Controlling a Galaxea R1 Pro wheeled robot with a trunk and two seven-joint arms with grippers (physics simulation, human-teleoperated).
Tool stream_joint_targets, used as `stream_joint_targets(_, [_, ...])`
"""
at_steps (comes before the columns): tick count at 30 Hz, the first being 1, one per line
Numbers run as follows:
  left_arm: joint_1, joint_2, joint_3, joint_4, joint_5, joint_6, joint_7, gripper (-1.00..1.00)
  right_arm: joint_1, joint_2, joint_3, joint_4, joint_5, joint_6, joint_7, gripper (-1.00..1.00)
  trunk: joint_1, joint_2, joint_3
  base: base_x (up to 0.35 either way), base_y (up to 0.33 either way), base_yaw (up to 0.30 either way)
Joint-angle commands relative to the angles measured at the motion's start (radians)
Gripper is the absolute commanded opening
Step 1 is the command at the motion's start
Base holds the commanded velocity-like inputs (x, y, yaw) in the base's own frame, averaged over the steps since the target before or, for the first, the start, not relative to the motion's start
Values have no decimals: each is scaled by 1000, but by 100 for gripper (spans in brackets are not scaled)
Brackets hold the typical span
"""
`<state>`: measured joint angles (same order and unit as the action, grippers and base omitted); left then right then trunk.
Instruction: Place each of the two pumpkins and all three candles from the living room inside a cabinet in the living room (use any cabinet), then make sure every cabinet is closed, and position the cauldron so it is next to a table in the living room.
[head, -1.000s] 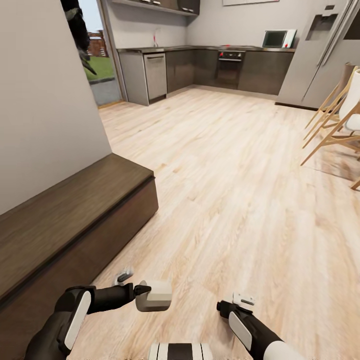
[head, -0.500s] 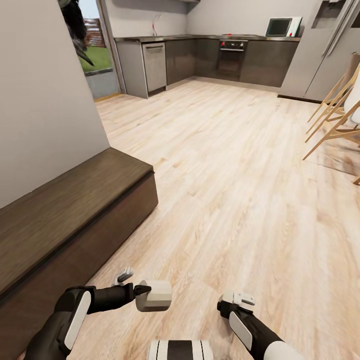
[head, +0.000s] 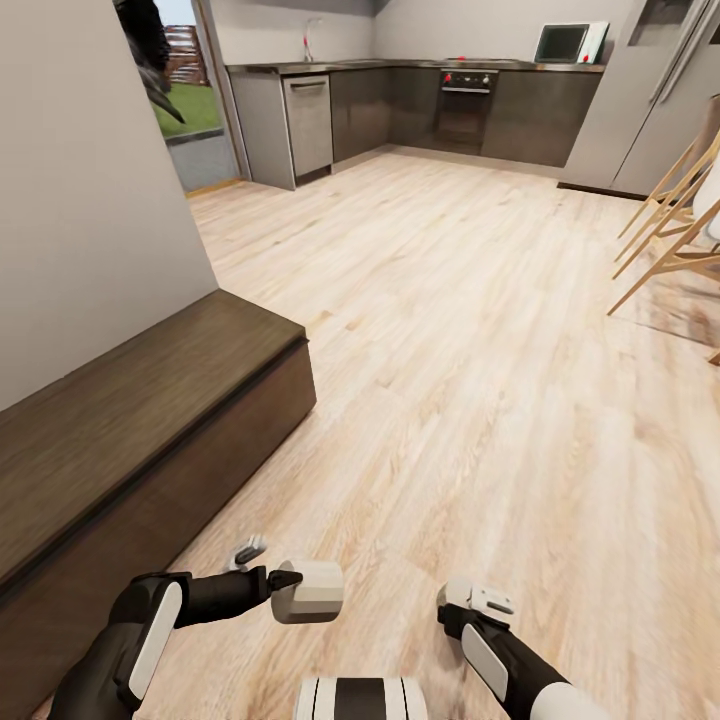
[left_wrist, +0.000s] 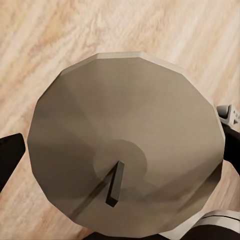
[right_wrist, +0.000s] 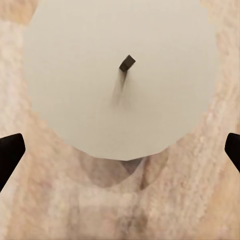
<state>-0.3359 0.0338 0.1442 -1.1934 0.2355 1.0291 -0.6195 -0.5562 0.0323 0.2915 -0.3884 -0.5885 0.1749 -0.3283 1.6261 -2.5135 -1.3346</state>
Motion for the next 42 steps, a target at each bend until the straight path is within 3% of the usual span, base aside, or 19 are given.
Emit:
stream_joint_targets(1, [0, 0, 0, 0, 1, 0, 0, -100, 0, 0, 0, 0, 0, 0, 0, 100, 0, 0, 0, 0, 0, 0])
stream_joint_targets(42, [0, 0, -1, 0, 1, 2, 0, -100, 0, 3, 0, 0, 2, 0, 0, 100, 0, 0, 0, 62, -26, 0])
